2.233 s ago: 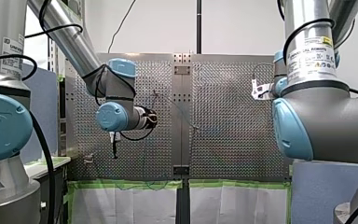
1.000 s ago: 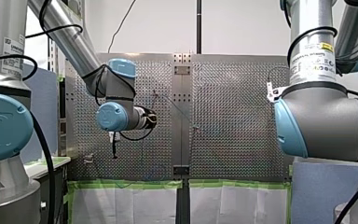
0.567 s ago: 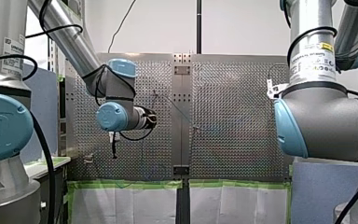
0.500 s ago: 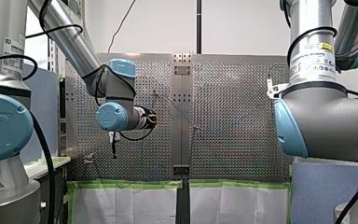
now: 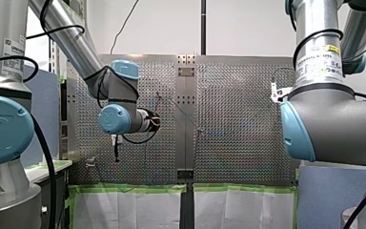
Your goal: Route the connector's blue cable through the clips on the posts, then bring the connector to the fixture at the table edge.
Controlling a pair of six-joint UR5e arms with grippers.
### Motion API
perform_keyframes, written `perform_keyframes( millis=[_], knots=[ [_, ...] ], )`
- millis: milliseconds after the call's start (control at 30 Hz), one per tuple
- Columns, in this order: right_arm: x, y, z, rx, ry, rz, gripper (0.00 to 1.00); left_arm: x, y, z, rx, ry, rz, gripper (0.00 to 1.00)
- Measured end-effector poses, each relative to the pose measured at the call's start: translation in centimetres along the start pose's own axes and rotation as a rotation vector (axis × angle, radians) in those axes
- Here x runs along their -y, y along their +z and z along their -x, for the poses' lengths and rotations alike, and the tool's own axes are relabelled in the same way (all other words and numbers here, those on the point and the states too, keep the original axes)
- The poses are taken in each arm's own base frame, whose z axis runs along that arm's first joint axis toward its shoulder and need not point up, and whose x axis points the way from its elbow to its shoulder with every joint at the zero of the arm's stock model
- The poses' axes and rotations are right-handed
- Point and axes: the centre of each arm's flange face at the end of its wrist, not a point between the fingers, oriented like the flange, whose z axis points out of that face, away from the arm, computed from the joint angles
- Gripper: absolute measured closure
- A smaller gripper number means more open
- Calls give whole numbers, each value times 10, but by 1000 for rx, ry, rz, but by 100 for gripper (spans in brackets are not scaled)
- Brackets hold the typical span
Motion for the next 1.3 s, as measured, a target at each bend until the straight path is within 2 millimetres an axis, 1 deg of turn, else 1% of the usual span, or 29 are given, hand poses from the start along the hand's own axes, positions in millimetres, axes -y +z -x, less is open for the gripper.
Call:
perform_keyframes(
  millis=[433, 733, 1100, 1300],
  knots=[
    [8, 7, -9, -6, 2, -18, 100, 0, 0, 0, 0, 0, -1, 0],
    [8, 8, -10, -8, 2, -18, 100, 0, 0, 0, -1, 1, -1, 0],
    [3, 9, -9, -16, -3, -12, 100, 0, 0, 0, -1, 1, -1, 0],
    [3, 10, -10, -34, -14, -34, 100, 0, 0, 0, -1, 1, -1, 0]
  ],
)
